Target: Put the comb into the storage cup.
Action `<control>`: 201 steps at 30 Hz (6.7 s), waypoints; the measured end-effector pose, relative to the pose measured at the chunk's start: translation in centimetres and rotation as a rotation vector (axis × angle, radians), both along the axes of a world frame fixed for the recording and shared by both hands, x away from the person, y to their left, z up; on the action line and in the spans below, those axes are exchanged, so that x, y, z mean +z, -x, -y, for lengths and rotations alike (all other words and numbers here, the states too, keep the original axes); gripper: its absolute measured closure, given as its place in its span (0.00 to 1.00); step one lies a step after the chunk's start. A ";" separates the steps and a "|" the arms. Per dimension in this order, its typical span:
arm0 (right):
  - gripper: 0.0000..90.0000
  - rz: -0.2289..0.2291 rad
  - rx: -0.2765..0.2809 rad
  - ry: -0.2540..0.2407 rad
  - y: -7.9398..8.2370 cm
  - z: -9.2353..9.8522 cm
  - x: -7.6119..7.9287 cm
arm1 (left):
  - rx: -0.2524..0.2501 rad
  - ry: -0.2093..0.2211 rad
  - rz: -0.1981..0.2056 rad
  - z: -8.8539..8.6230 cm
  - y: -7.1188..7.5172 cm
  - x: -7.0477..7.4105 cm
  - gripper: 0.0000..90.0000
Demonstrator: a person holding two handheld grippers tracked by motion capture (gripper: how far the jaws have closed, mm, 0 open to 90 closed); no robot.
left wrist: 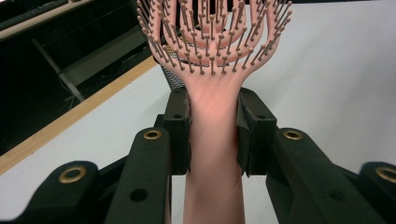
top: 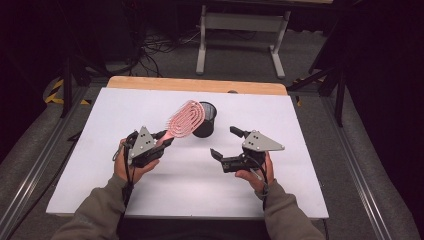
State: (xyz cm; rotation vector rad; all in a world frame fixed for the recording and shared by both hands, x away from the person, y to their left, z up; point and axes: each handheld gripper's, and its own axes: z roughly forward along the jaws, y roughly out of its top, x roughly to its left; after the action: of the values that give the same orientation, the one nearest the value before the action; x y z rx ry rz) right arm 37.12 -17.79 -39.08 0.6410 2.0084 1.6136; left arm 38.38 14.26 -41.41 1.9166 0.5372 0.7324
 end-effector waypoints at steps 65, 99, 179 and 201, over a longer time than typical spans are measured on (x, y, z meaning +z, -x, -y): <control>0.70 -0.116 0.047 -0.145 -0.4 -1.4 -0.3 | -0.093 -0.127 -0.002 6.8 0.7 -3.7 0.77; 0.71 -0.036 0.058 -0.070 0.4 -0.6 0.5 | -0.166 -0.046 -0.048 5.0 -0.2 -4.2 0.24; 0.71 0.132 -0.051 -0.071 -1.6 2.4 9.2 | -0.073 0.140 -0.077 -8.0 4.1 -5.0 0.04; 0.71 0.171 -0.125 -0.033 -4.7 1.7 11.2 | -0.072 0.138 -0.077 -7.8 4.1 -5.1 0.05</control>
State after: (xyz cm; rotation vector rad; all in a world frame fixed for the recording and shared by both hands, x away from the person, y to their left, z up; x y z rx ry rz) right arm 41.82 -19.53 -27.89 0.6069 1.7874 1.5749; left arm 34.27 22.04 -46.46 1.8315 0.5495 0.5624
